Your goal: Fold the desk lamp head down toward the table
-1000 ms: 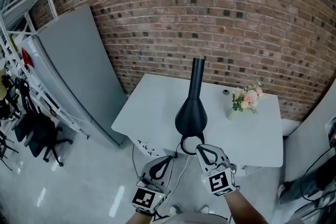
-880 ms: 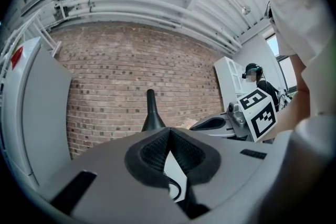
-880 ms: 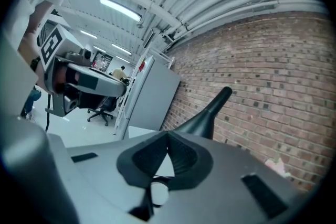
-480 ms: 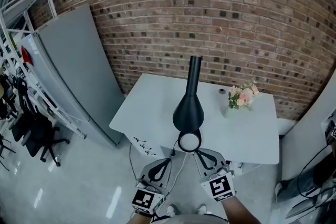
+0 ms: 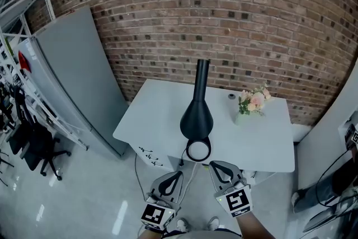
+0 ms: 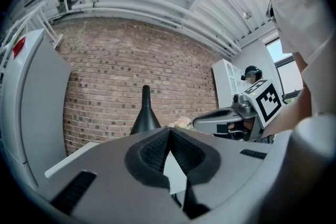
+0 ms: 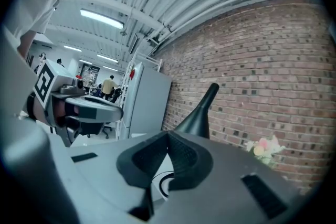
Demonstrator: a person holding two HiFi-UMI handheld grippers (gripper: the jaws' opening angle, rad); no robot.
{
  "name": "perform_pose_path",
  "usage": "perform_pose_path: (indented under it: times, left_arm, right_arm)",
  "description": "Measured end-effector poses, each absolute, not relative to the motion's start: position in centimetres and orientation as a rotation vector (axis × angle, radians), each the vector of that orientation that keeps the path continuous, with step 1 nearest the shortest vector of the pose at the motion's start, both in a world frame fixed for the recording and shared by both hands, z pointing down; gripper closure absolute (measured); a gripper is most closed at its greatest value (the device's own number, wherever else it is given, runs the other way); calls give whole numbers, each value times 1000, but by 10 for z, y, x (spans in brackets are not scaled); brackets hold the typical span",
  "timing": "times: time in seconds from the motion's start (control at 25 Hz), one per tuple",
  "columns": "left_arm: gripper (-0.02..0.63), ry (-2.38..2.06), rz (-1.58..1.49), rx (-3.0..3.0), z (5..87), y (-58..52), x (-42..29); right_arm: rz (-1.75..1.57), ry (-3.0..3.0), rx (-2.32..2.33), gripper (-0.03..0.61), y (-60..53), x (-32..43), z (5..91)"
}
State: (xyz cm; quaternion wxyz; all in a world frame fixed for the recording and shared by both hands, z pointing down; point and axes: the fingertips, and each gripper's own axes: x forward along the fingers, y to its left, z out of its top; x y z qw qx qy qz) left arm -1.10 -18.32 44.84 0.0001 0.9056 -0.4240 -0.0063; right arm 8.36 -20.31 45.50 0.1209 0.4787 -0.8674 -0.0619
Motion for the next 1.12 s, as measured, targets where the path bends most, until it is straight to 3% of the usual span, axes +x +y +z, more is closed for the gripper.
perform_pose_path:
  times: [1.12]
  left_arm:
    - [606,-1311,-35,2853,446,-180,-6]
  right_arm:
    - [-171,-2565,1393,561,-196,81,453]
